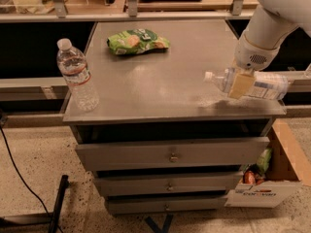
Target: Move blue plastic bottle near green rice chip bag
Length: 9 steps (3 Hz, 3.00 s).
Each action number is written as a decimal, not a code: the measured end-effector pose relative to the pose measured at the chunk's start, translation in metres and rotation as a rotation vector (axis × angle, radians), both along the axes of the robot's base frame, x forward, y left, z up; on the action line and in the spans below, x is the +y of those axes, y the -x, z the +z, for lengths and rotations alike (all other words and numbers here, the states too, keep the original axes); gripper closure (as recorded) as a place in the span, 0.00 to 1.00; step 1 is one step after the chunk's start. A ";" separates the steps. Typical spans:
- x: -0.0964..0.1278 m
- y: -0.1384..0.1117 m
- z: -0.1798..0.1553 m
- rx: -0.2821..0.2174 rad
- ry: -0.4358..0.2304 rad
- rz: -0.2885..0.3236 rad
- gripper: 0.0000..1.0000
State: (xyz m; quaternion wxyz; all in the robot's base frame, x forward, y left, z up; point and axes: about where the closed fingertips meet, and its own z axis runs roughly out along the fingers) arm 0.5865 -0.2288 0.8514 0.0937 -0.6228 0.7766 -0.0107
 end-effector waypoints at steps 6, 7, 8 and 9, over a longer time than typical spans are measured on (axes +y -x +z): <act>0.149 -0.074 0.072 -0.317 -0.180 0.331 1.00; 0.181 -0.091 0.071 -0.369 -0.172 0.376 1.00; 0.202 -0.112 0.068 -0.404 -0.212 0.412 1.00; 0.224 -0.131 0.058 -0.433 -0.242 0.451 1.00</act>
Offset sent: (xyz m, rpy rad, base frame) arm 0.0501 0.0371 0.0300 0.2015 -0.1614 0.1240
